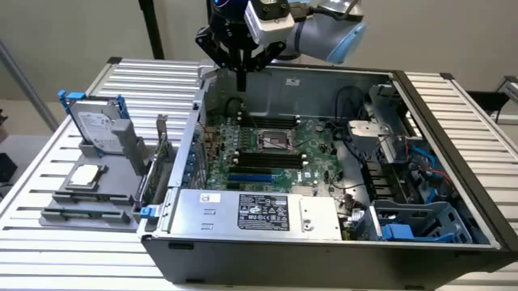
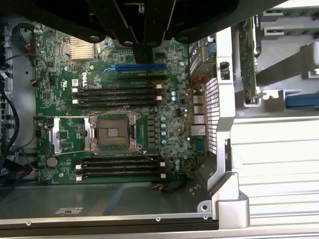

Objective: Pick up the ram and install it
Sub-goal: 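Reach for the ram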

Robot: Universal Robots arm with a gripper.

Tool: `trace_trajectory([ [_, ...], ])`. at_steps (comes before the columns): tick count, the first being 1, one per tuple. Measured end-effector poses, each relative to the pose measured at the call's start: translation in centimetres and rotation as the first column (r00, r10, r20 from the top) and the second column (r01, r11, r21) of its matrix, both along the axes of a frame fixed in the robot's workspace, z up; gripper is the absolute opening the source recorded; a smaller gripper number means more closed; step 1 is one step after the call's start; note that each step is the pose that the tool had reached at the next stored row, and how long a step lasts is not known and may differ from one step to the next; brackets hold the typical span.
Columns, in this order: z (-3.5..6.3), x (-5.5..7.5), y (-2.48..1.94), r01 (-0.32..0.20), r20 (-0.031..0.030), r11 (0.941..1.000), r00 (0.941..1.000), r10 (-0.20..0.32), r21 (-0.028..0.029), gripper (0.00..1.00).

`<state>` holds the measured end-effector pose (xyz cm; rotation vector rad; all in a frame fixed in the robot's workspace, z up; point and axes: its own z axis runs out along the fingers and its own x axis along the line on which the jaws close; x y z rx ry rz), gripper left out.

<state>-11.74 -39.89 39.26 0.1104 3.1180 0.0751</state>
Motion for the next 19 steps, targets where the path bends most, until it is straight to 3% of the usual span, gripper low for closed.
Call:
trace_trajectory([
  [12, 0.0, 0.0, -0.01, 0.0, -0.0001, 1.0, 1.0, 0.0, 0.0, 0.11],
  [19, -0.01, -3.1, -0.56, 0.0, -0.0001, 1.0, 1.0, 0.0, -0.0002, 0.11],
])
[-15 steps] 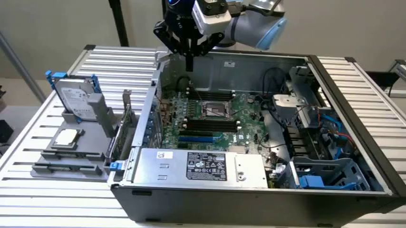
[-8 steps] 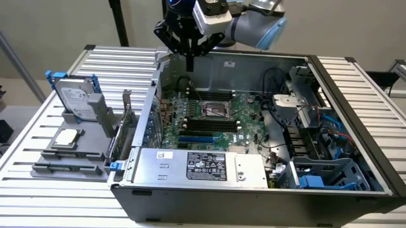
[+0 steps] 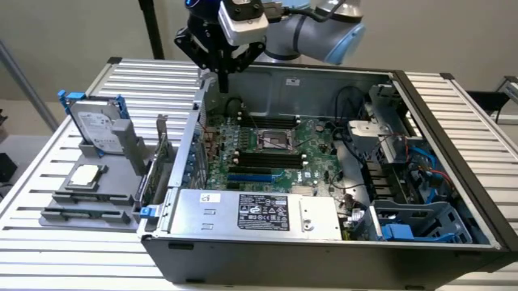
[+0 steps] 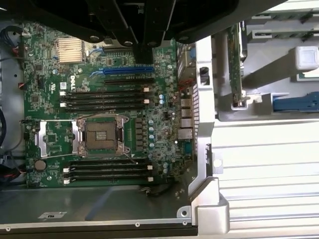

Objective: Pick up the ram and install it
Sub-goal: 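Reach for the ram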

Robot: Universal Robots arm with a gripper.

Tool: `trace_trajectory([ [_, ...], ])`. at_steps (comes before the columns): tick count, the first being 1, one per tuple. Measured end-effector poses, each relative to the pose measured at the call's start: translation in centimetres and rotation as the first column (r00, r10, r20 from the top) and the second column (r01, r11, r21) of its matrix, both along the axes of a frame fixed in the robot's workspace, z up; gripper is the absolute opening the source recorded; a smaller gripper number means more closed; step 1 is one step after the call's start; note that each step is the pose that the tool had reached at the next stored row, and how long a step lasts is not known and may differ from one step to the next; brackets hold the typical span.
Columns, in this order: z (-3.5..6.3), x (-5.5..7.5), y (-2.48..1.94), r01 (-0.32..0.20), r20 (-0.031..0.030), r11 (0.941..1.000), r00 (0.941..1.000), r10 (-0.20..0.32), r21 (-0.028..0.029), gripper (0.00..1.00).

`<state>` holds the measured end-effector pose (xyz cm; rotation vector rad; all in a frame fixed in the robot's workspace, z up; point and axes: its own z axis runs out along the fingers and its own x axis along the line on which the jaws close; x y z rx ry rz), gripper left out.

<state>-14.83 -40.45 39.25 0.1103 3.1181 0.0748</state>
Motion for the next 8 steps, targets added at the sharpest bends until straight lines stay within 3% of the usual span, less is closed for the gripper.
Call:
trace_trajectory([
  [8, -0.17, -3.6, -0.4, 0.0, 0.0001, 1.0, 1.0, 0.0, -0.0009, 0.11],
])
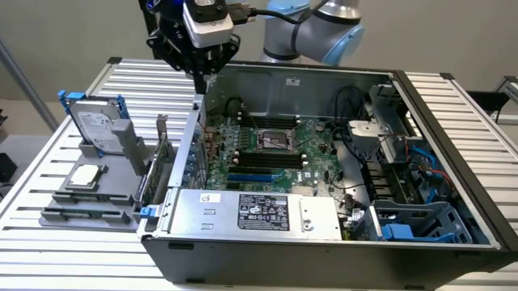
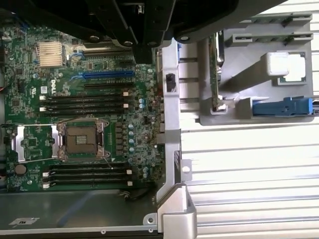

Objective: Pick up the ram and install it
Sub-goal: 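Reach for the ram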

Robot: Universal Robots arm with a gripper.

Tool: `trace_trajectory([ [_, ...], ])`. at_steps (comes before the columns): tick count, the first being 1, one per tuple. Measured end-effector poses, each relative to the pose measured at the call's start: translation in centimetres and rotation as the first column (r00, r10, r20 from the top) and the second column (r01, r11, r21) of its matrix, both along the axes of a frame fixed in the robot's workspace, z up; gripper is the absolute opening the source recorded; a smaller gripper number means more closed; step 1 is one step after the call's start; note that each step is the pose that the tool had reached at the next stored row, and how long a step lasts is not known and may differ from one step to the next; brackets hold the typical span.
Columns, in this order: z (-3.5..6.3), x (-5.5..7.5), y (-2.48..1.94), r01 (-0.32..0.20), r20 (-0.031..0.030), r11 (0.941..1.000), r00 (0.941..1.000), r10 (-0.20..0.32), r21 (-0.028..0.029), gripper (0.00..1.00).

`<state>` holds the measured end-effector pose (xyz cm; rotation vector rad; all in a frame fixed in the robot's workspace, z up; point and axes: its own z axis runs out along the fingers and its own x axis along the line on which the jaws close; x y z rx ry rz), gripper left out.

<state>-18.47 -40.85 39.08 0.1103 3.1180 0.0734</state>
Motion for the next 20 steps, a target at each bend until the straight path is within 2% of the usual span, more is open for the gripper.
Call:
trace_trajectory([
  [13, -1.09, -5.9, -0.06, 0.0, -0.0005, 0.9999, 1.0, 0.0, -0.014, 0.11],
  [20, -1.98, -9.1, -0.06, 0.0, -0.0005, 0.9998, 1.0, 0.0, -0.0181, 0.11],
])
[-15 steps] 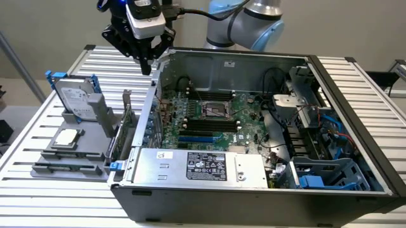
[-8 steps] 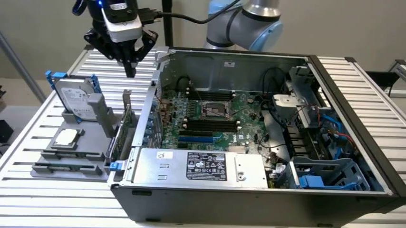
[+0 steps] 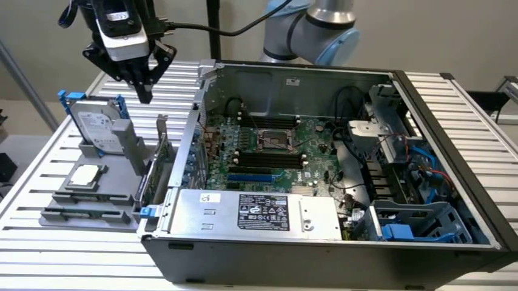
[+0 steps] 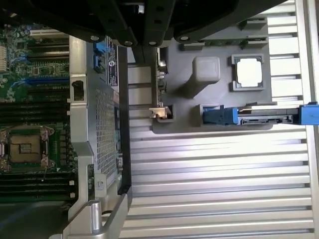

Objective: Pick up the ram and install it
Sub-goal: 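Reach for the ram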

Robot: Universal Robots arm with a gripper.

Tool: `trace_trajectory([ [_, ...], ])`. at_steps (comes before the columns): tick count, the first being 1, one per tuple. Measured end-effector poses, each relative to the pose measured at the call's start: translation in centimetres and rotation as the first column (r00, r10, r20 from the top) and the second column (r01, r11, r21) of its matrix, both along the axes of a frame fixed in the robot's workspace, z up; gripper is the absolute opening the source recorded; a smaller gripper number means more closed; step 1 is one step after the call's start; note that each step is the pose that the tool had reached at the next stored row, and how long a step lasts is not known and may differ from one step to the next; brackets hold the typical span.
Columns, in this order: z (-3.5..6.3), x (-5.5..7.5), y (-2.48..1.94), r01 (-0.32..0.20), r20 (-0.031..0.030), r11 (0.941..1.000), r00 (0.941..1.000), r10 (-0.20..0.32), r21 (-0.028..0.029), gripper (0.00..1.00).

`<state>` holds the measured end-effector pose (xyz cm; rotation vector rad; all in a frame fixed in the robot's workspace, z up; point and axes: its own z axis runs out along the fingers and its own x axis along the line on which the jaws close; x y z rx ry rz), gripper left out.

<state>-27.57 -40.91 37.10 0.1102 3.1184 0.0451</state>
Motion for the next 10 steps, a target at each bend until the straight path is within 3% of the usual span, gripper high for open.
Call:
trace_trajectory([
  [10, -1.27, -4.6, 0.0, 0.0, 0.0, 1.0, 1.0, 0.0, -0.0049, 0.11],
])
